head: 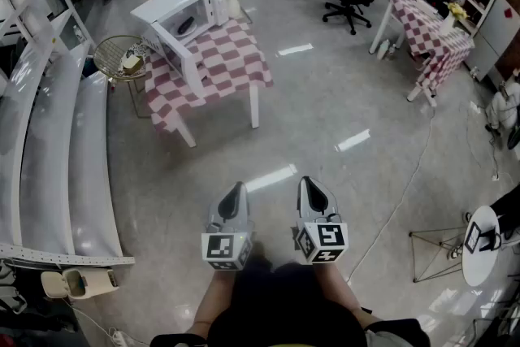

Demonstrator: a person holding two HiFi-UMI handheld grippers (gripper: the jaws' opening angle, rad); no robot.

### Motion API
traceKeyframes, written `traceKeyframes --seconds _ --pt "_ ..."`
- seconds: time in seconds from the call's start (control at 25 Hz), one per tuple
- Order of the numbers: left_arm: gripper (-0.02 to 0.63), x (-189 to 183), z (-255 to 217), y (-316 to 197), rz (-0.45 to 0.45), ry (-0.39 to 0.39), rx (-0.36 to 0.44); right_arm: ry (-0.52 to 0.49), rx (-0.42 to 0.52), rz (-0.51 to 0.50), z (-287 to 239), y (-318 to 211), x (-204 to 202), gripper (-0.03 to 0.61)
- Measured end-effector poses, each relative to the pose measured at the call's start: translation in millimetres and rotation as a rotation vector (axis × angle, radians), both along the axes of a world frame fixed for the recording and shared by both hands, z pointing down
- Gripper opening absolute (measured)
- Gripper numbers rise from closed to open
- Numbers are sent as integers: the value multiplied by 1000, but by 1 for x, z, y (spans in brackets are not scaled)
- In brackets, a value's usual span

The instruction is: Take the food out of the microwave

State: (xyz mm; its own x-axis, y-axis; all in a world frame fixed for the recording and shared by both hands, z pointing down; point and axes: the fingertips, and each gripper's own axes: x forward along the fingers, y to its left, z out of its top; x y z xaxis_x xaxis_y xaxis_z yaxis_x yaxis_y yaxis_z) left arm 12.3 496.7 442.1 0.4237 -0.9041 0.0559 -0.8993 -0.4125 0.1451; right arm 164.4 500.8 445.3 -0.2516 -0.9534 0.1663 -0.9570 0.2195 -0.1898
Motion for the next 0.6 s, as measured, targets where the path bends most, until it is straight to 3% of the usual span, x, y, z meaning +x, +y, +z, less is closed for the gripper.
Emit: traceKeyframes --seconds 0.6 --pt "9 -29 2 -13 17 29 -3 4 -20 33 7 -11 -23 1"
